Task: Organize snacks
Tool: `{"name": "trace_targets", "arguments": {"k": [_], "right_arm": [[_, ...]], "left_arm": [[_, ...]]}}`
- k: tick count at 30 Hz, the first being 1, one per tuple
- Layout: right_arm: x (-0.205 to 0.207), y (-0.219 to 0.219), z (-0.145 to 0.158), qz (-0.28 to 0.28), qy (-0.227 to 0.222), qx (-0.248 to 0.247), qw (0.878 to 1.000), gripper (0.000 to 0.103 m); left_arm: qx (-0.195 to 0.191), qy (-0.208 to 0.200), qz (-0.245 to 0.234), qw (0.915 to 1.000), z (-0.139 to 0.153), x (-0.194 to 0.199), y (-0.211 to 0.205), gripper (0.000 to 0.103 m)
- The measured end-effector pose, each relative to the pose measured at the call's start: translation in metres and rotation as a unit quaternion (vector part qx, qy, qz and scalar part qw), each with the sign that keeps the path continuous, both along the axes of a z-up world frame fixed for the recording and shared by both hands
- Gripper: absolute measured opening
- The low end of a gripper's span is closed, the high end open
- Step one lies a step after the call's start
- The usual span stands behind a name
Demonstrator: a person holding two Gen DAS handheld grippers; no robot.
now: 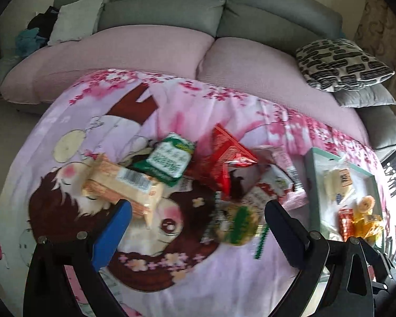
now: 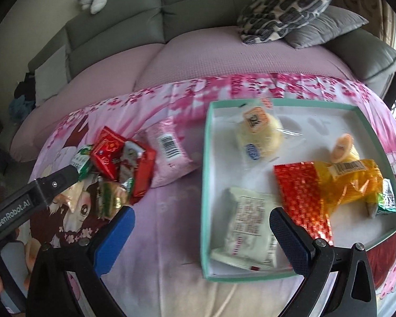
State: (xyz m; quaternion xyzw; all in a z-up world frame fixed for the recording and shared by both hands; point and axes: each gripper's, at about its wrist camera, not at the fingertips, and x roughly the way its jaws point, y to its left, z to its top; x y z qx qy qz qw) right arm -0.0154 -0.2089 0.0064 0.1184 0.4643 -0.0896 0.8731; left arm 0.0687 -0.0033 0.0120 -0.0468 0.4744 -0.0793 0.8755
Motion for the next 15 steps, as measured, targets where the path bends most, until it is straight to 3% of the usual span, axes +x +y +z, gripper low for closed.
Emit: {"name": "trace_targets", "arguments": {"k": [4,15], "right_arm": [[0.003,0.013,-0.001,0.012,0.0,-0.006,1.0,0.103],[0.012,0.034,0.0,0.026,-0.015,-0.019,0.999,0.103]], "left_arm": [[0.027,-0.01,0.017,0.9994,0.002,0.001,0.012,0.1],[0.016,0.01,0.038,0.9991,0.0,0.019,0.042,0.1]]}}
